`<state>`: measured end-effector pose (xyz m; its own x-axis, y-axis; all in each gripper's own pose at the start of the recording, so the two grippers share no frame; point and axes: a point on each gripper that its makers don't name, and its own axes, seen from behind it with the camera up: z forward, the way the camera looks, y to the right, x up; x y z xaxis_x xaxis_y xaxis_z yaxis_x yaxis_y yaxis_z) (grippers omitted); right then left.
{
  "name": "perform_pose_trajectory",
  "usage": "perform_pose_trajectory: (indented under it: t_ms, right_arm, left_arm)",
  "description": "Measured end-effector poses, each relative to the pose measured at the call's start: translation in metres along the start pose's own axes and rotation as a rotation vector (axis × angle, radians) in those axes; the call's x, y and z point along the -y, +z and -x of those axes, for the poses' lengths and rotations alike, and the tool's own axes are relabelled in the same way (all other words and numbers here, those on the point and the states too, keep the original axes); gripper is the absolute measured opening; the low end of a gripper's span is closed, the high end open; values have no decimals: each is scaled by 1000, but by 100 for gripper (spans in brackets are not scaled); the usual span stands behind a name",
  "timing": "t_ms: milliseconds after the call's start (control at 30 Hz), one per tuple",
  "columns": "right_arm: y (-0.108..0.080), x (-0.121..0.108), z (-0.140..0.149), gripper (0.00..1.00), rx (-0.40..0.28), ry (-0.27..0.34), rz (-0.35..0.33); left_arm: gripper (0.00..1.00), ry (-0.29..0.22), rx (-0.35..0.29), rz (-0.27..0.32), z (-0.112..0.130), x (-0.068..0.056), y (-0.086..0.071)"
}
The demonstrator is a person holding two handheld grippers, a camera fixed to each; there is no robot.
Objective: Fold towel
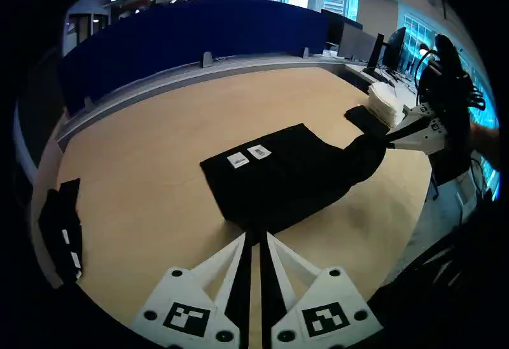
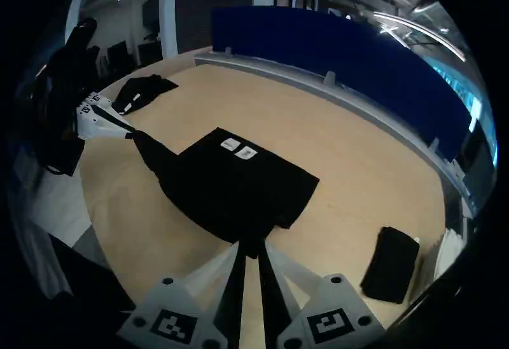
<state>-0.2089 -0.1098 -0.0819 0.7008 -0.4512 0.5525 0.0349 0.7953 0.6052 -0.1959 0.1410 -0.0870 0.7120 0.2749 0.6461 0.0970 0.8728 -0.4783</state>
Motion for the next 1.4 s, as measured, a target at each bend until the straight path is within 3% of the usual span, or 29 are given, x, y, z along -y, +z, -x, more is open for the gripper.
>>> perform_pose_trajectory:
  t_ms: [367, 867, 1067, 1400]
  right_arm:
    - [17, -21, -20, 13, 0, -6, 22]
    - [72, -64, -48, 13, -1, 84, 25]
    - [88, -72, -45, 13, 16, 92, 37]
    - [99, -73, -36, 13, 38, 110, 37]
  left_arm:
    - [8, 12, -29, -22, -24, 16, 15]
    - [8, 34, -45, -57, -57, 48, 66]
    - [8, 43, -32, -53, -57, 51, 85]
    - [8, 67, -16, -46, -53, 49, 100]
